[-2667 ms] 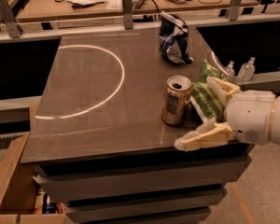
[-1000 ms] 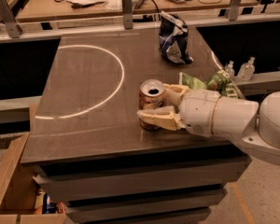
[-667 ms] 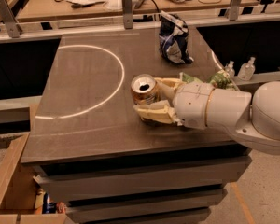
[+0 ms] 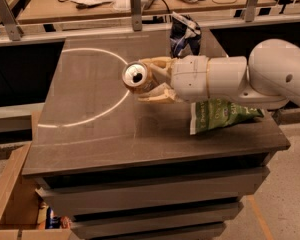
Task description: Knock orange can over
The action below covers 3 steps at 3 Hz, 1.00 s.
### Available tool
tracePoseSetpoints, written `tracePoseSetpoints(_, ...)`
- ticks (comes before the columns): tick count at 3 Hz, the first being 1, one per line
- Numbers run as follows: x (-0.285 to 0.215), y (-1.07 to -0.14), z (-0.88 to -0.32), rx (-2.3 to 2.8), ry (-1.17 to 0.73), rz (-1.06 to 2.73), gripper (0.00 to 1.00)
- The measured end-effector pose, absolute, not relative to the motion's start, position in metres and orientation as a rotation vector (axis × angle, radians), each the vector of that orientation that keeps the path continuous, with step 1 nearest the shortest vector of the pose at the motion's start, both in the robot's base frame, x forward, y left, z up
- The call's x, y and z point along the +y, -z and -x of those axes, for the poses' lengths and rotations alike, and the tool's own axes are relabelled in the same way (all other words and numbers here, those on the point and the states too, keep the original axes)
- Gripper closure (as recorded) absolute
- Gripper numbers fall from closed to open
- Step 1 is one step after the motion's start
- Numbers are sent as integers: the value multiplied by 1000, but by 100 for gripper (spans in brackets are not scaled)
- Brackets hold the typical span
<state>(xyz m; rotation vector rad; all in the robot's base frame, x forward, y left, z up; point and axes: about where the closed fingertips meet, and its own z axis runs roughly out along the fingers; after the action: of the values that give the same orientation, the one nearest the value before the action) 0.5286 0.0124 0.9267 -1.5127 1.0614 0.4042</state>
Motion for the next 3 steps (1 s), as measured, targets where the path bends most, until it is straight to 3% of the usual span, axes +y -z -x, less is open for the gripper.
tracePoseSetpoints(3, 19, -919, -525, 886, -305, 1885, 100)
